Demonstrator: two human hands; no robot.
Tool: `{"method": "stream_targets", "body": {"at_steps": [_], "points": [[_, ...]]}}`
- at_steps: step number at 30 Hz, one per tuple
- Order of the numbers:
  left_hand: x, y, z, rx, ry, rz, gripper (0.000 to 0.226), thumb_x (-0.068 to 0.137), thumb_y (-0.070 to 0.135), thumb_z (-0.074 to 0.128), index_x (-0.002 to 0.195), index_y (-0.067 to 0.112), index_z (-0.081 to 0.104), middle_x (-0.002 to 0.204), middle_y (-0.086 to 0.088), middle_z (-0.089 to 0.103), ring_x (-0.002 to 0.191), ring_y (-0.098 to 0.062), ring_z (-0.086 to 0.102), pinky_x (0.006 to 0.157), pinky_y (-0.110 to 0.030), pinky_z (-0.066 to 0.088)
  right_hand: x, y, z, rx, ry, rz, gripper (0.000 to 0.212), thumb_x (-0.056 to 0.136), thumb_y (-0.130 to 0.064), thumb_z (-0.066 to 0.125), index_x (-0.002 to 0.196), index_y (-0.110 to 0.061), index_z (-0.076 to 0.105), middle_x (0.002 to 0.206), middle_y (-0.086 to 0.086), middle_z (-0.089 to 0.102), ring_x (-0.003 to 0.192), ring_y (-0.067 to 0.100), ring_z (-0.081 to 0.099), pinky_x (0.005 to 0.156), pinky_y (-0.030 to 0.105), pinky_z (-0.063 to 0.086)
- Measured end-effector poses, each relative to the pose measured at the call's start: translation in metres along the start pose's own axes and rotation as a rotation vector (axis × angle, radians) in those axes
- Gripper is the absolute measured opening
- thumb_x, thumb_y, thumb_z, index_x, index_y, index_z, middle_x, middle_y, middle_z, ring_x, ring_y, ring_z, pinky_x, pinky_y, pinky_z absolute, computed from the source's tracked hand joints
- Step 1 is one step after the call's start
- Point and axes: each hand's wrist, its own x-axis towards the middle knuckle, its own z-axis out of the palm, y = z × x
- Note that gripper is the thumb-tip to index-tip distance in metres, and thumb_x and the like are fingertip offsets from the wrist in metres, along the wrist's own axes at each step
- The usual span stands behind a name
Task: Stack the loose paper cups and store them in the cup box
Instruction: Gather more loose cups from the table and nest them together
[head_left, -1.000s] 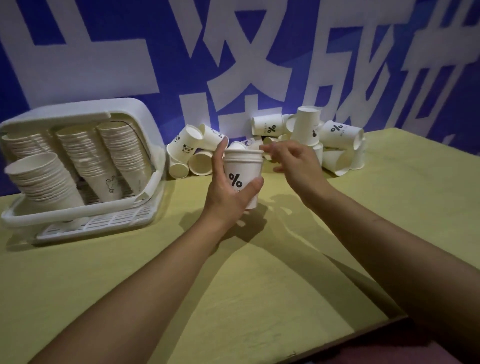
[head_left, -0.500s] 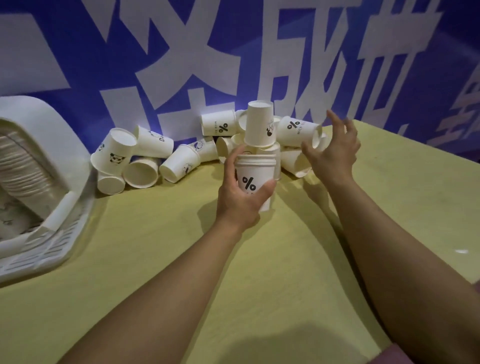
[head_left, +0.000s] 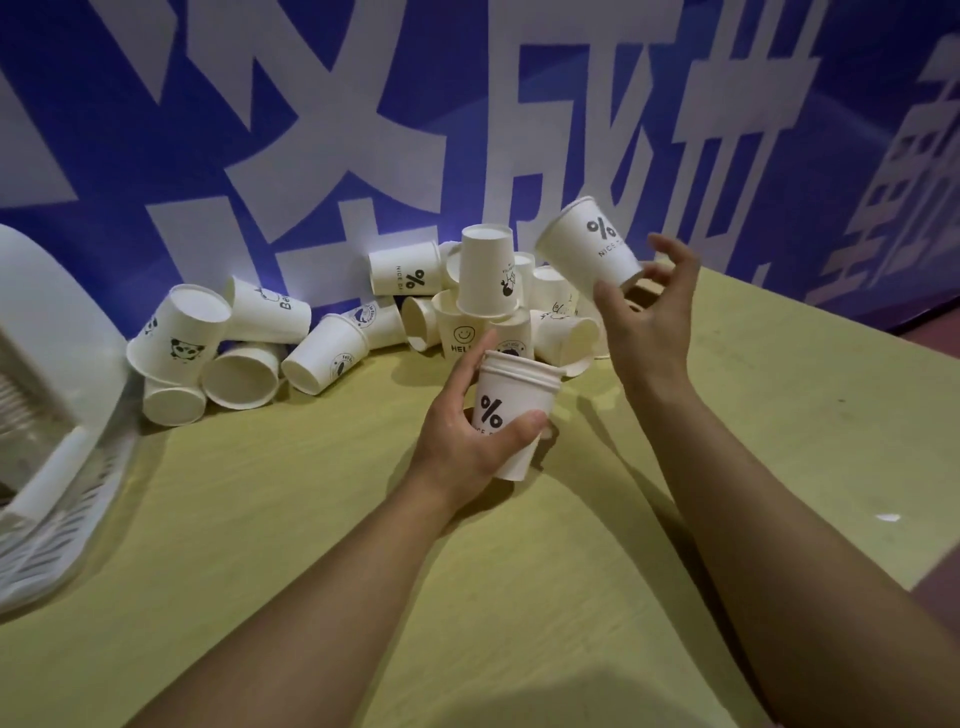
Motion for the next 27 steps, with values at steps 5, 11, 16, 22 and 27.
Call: {"method": "stream_targets", "body": {"at_steps": [5, 11, 16, 22, 27], "points": [[0.002, 0.001, 0.0, 0.002, 0.0, 0.006, 0.101, 0.068, 0.039, 0.085, 0.152, 0.045, 0.029, 0.124, 0.031, 0.051, 0.096, 0.012, 0.062, 0.074, -0.018, 0.055, -0.029, -0.016, 0.006, 0.086, -0.395, 0.055, 0.037, 0.089, -0.013, 0.063, 0.12, -0.025, 0.048, 0.112, -0.009, 0.05, 0.099, 0.014, 0.06, 0.068, 0.019, 0.054], [0.004, -0.002, 0.0, 0.01, 0.02, 0.026, 0.104, 0.072, 0.035, 0.084, 0.151, 0.049, 0.019, 0.131, 0.026, 0.048, 0.098, 0.017, 0.059, 0.073, -0.012, 0.052, -0.036, -0.015, 0.014, 0.107, -0.412, 0.092, 0.015, 0.096, -0.033, 0.057, 0.098, -0.02, 0.05, 0.096, -0.011, 0.059, 0.078, -0.004, 0.061, 0.064, 0.018, 0.05], [0.003, -0.004, 0.001, 0.063, 0.046, 0.037, 0.104, 0.082, 0.021, 0.082, 0.148, 0.055, 0.008, 0.133, 0.009, 0.046, 0.093, 0.023, 0.056, 0.066, -0.008, 0.051, -0.039, -0.017, 0.014, 0.02, -0.495, 0.043, 0.048, 0.096, -0.03, 0.06, 0.133, -0.047, 0.035, 0.114, -0.017, 0.05, 0.087, -0.017, 0.058, 0.06, 0.006, 0.049], [0.006, -0.007, -0.002, 0.016, 0.161, 0.049, 0.105, 0.083, 0.022, 0.08, 0.146, 0.059, 0.004, 0.13, 0.03, 0.04, 0.1, 0.022, 0.054, 0.073, -0.01, 0.051, -0.047, -0.01, 0.018, -0.095, -0.504, -0.036, 0.041, 0.097, -0.027, 0.058, 0.134, -0.043, 0.05, 0.121, -0.012, 0.053, 0.101, -0.004, 0.055, 0.075, 0.013, 0.051], [0.006, -0.004, -0.002, 0.02, 0.168, 0.067, 0.098, 0.082, 0.024, 0.08, 0.142, 0.059, 0.011, 0.14, 0.02, 0.036, 0.107, 0.022, 0.051, 0.079, -0.008, 0.051, -0.05, -0.011, 0.022, -0.068, -0.596, -0.021, 0.055, 0.1, -0.019, 0.052, 0.137, -0.056, 0.035, 0.111, -0.012, 0.05, 0.094, -0.005, 0.057, 0.072, 0.012, 0.053]]}}
